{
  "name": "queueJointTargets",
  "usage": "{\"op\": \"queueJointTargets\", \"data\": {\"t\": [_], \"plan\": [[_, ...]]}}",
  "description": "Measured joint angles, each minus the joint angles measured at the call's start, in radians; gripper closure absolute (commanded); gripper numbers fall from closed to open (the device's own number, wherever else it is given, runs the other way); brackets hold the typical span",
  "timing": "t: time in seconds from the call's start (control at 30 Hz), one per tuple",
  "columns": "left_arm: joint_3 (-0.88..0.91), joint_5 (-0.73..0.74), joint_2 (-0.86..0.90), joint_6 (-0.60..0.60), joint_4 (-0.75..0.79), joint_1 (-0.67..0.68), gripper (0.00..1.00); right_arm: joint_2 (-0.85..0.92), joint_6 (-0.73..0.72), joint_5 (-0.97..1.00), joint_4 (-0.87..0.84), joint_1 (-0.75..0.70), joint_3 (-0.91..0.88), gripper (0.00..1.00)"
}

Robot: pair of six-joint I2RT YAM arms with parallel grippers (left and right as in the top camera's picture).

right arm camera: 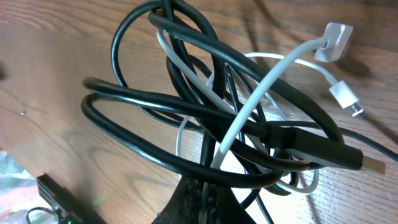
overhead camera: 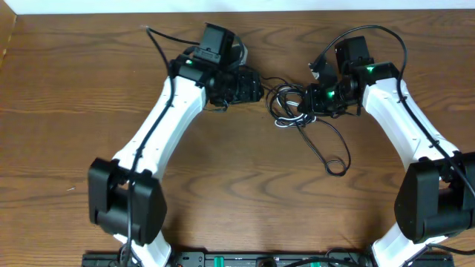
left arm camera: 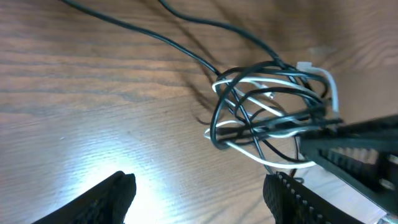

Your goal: Untangle cables

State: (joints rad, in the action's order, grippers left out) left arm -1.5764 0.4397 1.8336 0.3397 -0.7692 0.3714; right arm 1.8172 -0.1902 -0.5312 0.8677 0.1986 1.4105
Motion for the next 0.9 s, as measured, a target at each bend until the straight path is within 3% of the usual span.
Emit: {"op": "queueJointTargets", "data": {"t": [0.3, 0.77, 0.9], "plan": [[0.001, 0.075, 0.083, -0.035, 0.108, 0.016, 0.28, 0.0, 0.021, -0.022, 0.004, 0.0, 0.0, 0.99], [0.001, 0.163, 0.089, -0.369, 0.173, 0.105, 0.28, 0.0, 0.035, -0.054, 0.011, 0.0, 0.0, 0.99], [0.001, 0.151, 0.102, -0.404, 0.178, 0.105, 0.36, 0.0, 0.045, -0.074, 0.017, 0.0, 0.0, 0.99]]}}
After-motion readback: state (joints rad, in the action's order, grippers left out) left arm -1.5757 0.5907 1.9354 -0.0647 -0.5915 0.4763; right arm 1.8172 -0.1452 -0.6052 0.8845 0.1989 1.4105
